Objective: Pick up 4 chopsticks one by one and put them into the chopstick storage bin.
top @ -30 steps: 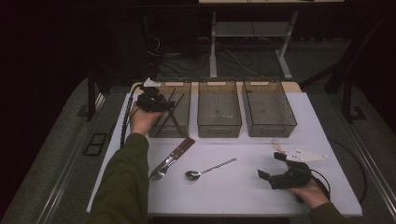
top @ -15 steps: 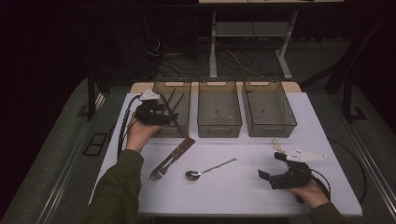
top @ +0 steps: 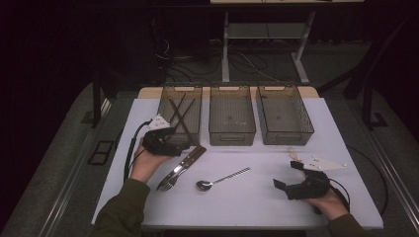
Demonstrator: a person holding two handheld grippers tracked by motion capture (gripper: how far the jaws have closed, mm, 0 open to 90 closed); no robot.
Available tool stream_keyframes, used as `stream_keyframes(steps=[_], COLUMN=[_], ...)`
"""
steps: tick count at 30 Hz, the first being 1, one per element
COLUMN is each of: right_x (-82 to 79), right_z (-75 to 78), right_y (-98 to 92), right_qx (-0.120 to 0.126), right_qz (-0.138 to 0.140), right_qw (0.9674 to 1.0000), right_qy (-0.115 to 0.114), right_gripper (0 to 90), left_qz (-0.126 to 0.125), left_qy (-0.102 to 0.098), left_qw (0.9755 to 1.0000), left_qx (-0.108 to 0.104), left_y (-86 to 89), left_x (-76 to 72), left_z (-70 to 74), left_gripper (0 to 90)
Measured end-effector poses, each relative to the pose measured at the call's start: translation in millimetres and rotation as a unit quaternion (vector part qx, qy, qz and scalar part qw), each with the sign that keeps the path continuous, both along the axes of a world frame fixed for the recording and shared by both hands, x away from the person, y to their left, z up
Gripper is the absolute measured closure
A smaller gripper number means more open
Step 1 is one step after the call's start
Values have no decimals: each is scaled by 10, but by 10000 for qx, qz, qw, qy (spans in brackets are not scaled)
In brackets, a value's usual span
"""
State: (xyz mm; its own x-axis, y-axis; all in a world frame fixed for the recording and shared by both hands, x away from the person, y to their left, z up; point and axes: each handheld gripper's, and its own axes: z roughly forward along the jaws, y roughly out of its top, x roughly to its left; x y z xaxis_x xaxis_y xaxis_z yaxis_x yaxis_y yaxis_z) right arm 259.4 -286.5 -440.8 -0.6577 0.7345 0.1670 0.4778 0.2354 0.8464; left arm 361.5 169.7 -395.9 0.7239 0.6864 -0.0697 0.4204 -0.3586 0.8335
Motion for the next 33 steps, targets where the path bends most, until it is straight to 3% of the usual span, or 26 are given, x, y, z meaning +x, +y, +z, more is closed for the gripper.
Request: stream_keyframes(steps=[11,18,23,33], right_x=[-16,-13,-16,-16], right_z=[10,16,23,55], right_y=[2,-13,-10,-38], right_qx=[-21,-15,-42,-38], right_qz=[38,19,11,1], right_qw=[10000,10000,10000,10000], right_qy=[-12,-36,-53,-67], right_gripper=[18,18,18,18], left_qz=[-379,-533,-621,-778], left_qy=[57,32,179,152], left_qw=[9992,9986,9977,9967], left_qx=[106,-66,-204,-160], left_y=[-38,-66,-68,-90], left_x=[-399,-575,-683,-875], left_z=[-204,-267,-342,-419], left_gripper=[92,15,0,0])
